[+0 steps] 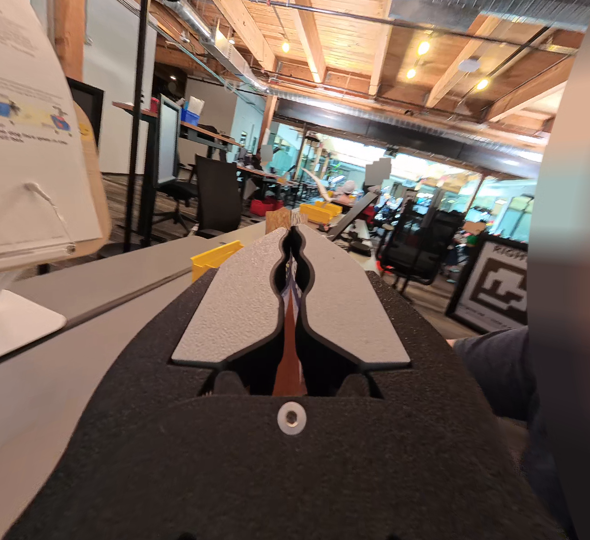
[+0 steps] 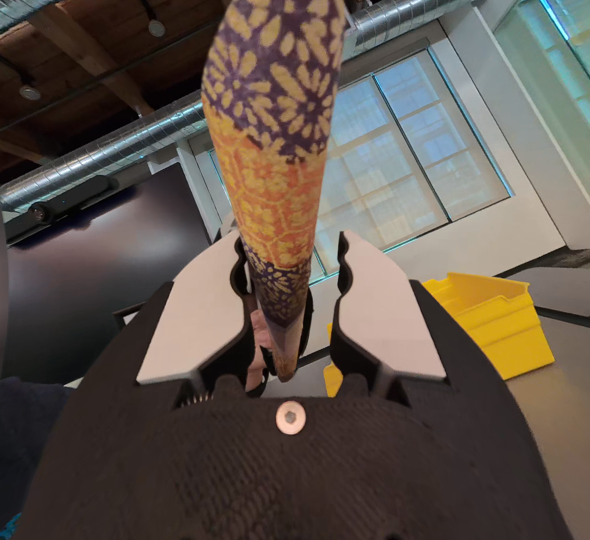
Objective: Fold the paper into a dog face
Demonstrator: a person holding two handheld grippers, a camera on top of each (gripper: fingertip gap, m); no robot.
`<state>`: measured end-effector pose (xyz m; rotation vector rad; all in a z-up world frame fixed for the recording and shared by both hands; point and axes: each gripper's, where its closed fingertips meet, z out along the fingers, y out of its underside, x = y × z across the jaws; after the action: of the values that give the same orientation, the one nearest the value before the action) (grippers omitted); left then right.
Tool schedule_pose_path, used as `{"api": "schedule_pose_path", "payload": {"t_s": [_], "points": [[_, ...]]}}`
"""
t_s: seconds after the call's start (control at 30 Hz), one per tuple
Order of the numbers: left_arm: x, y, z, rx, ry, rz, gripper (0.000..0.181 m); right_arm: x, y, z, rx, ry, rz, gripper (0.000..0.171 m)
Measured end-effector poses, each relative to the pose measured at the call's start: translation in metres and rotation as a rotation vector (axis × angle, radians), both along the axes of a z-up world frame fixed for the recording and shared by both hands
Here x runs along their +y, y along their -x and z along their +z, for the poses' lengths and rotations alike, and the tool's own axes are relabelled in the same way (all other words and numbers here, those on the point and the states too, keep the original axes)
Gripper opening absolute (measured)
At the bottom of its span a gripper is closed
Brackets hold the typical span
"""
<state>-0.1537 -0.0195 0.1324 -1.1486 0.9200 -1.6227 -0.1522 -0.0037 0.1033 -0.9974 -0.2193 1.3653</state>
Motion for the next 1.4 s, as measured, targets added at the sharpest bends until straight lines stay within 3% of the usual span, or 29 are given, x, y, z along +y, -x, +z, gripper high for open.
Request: {"api": "schedule_pose_path", "payload": {"t_s": [0.13,0.57,1.4], "points": [[0.003,0.001,0.000,-0.009,0.028,-0.012,0.000,-0.009,0.000,0.002,0.000,-0.054,0.046,0.023],[0.008,0.005,0.002,-0.021,0.023,0.020,0.000,-0.012,0.000,0.001,0.012,-0.049,0.091,0.005],[0.023,0.016,0.007,-0.048,0.035,0.074,0.000,-0.010,-0.003,-0.004,0.079,-0.010,0.147,0.001]]}}
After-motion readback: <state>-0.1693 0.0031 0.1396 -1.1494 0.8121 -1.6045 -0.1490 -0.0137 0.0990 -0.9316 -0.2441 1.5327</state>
